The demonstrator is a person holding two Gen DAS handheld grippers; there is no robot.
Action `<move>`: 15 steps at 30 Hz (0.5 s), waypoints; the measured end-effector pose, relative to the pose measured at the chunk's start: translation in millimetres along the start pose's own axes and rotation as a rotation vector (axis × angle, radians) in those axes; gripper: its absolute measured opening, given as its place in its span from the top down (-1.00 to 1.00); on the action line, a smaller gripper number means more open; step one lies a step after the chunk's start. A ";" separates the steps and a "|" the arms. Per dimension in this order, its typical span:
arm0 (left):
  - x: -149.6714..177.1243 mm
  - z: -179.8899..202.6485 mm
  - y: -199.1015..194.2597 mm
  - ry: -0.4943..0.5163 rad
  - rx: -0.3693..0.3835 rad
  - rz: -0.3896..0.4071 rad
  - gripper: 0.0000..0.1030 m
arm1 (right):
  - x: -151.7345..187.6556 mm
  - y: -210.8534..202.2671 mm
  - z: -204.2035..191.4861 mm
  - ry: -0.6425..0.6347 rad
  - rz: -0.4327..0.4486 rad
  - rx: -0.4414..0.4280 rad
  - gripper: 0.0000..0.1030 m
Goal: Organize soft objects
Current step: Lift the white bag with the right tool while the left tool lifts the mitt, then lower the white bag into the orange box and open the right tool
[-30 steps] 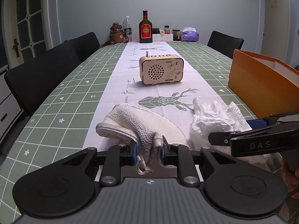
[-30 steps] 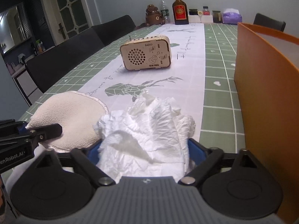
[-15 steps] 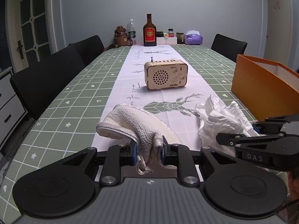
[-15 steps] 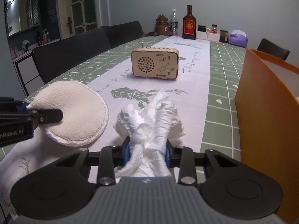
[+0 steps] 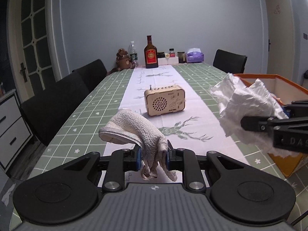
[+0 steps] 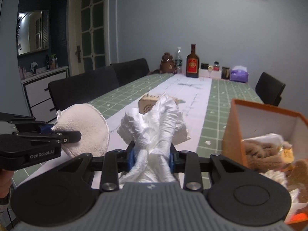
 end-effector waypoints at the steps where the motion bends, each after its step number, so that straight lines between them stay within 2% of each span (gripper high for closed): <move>1: -2.2 3.1 -2.7 0.005 0.004 0.011 0.51 | -0.5 -6.2 4.6 0.007 0.007 0.017 0.38; 8: -18.2 28.9 -17.5 0.042 0.035 0.069 0.51 | -1.6 -42.5 57.5 0.136 0.049 0.112 0.37; 11: -28.5 40.0 -19.8 0.053 0.067 0.102 0.51 | 0.3 -49.6 80.8 0.158 0.037 0.144 0.37; 15: -46.6 53.3 -20.7 0.049 0.122 0.133 0.51 | 3.8 -57.0 115.8 0.174 0.007 0.247 0.37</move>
Point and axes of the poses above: each gripper's, at about its wrist camera, not at the fingertips, and y roughly the way its jaws point, z to its right, x to its underside, the point moved 4 cm from there along y, roughly the way its jaws point, and after that the axes turned 13 degrees about -z, right-handed, at the moved point
